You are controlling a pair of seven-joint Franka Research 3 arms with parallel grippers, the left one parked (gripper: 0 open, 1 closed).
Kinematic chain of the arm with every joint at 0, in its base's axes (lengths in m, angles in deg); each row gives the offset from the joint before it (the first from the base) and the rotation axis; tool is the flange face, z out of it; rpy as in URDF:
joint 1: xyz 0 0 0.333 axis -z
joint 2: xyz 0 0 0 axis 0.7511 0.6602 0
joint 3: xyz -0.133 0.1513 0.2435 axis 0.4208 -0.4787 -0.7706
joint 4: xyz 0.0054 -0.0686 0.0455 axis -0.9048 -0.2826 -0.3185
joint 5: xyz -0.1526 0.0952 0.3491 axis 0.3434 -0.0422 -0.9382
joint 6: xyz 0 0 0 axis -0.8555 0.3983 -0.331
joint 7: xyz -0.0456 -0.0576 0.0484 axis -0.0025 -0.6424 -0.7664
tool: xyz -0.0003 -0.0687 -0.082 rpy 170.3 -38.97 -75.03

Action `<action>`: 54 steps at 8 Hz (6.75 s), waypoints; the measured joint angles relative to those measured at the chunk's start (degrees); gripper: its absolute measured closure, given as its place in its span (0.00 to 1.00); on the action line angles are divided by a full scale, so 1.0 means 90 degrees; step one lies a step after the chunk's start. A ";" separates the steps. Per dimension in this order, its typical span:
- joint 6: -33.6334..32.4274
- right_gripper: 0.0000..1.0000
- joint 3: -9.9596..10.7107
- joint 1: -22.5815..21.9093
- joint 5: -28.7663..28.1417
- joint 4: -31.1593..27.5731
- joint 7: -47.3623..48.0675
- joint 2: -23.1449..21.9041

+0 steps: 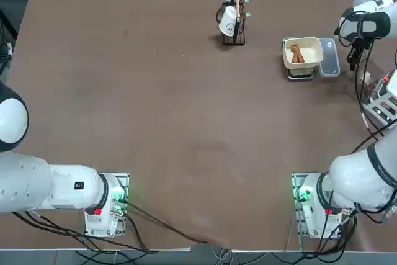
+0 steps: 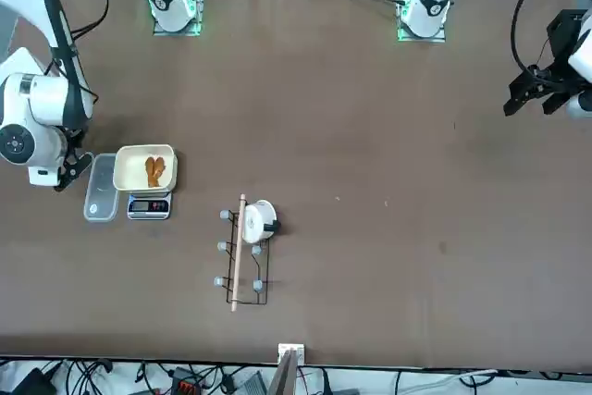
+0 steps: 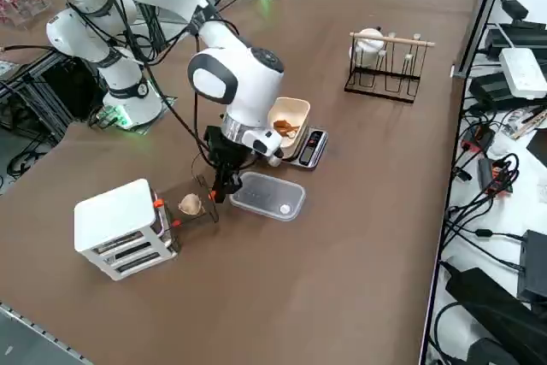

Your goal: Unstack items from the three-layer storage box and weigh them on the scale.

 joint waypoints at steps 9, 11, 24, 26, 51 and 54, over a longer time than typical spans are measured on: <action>-0.2077 0.33 0.0422 0.0139 -0.1486 0.1475 0.0100 -0.0212; -0.1291 0.32 0.0470 0.0442 -0.1349 0.0883 0.0082 -0.0181; 0.0374 0.31 0.0472 0.0718 -0.1330 -0.0252 0.0121 -0.0109; 0.0383 0.30 0.0472 0.0732 -0.1330 -0.0252 0.0121 -0.0109; -0.1679 0.73 0.0029 -0.1235 -0.3807 0.1515 0.3355 -0.0396; -0.1549 0.71 0.0077 -0.1355 -0.3847 0.1495 0.3609 -0.0051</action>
